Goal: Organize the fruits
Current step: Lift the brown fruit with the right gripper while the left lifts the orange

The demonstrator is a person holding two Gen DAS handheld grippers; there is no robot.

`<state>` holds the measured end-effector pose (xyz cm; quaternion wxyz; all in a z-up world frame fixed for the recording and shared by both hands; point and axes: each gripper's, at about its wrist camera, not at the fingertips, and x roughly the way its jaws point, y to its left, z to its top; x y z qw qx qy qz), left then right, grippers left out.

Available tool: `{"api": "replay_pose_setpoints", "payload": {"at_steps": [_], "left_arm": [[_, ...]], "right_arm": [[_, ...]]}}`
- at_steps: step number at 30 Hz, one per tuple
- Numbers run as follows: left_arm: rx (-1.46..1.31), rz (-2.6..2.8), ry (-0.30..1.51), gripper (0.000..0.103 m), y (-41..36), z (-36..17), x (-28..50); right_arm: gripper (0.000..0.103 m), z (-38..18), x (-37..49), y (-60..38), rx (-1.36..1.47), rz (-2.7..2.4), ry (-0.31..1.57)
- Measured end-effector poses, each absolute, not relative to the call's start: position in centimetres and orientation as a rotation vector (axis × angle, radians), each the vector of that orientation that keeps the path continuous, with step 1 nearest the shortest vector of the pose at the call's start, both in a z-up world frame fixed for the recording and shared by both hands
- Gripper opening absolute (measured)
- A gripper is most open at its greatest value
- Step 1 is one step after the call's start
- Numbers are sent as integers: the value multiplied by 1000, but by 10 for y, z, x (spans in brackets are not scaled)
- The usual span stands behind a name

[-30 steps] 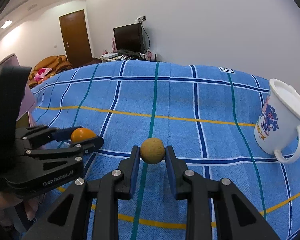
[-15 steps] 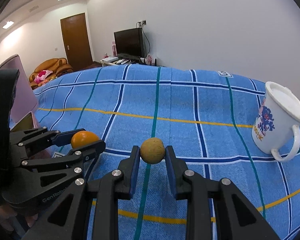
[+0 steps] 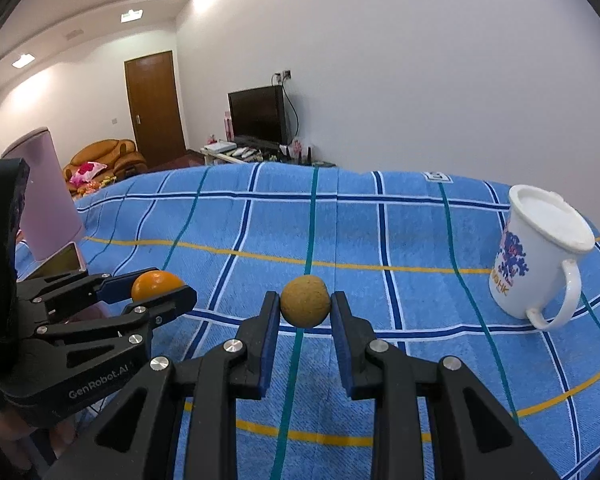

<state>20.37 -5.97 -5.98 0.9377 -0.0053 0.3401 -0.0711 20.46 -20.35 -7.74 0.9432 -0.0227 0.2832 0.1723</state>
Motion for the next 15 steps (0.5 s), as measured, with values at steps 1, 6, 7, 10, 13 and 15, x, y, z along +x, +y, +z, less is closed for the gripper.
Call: {"api": "replay_pose_setpoints", "payload": {"at_steps": [1,6,7,10,13,15], "left_arm": [[-9,-140,688,39,-60,-60,202],[5,-125,658,39,-60,-56,194],[8,-122,652,39,-61,-56,193],[9,-116,633,39,-60,-54,188],[-2,-112,620,39,-58,-53,186],[-8,-108,617,39,-56,-52,184]], "right_arm": [[27,-77,203,-203,-47,353,572],[27,-75,199,-202,-54,357,546],[27,-74,198,-203,-53,357,540],[27,-73,194,-203,-51,362,523],[27,-71,189,-203,-52,368,495],[27,-70,186,-203,-56,367,482]]}}
